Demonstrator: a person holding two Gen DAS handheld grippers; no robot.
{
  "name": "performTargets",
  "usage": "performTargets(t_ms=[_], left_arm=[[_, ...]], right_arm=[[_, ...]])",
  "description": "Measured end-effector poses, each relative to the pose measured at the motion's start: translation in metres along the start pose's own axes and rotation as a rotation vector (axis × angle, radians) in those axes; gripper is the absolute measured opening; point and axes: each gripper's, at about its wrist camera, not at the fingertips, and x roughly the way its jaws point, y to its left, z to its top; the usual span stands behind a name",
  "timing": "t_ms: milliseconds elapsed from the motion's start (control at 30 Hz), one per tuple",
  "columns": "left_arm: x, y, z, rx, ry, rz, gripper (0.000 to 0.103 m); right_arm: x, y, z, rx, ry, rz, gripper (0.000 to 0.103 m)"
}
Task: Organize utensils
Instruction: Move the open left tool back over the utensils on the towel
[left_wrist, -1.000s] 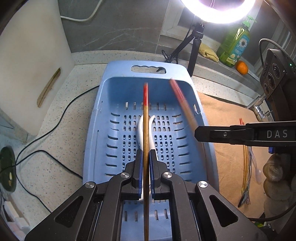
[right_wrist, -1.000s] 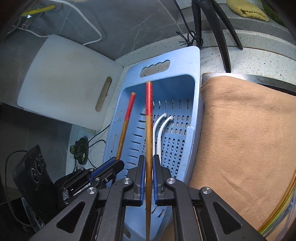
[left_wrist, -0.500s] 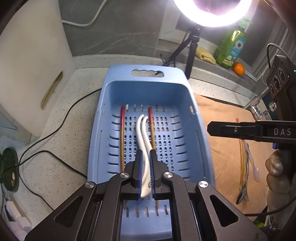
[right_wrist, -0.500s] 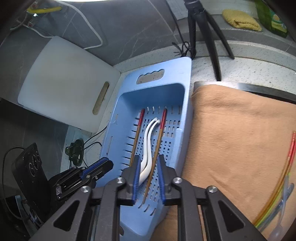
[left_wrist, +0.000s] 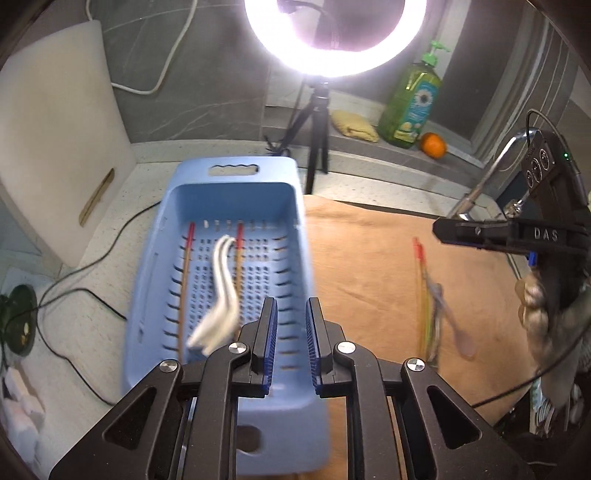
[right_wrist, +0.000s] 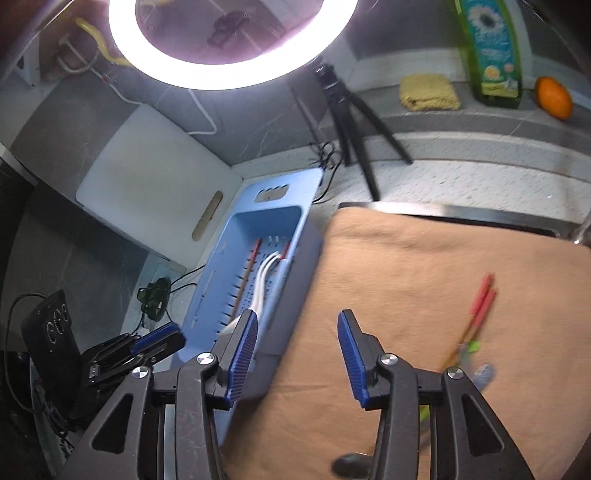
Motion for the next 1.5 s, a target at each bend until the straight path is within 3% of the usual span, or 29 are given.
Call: performTargets(t_ms=[267,633,900,1133,1500], left_arm=[[-0.001,-0.055,-0.032,-0.02,0.007,-0.04,0.014],[0.029,-0.123,-0.066,0.038,0.077,-0.09,0.015],[0.05,-0.149,-0.075,0.069,0.14,-0.108,0.015],[0.056,-0.177,-0.077,0.108,0.15,-0.158,0.015],[0.062,-0.169,-0.067,0.127,0.155,-0.088,0.015]], right_arm=[[-0.047,-0.061,-0.016,-0.034,0.035,-0.019,0.051],[-0.033,-0.121,-0.056,0.007,0.178,-0.004,0.051],[-0.019,-0.13,-0.066,0.016,0.228,0.014,0.05],[0.003,-0.135,-0.067,0.029,0.284,0.018,0.042],[0.009,-0.14,-0.066,0.058,0.296,0.022,0.039]])
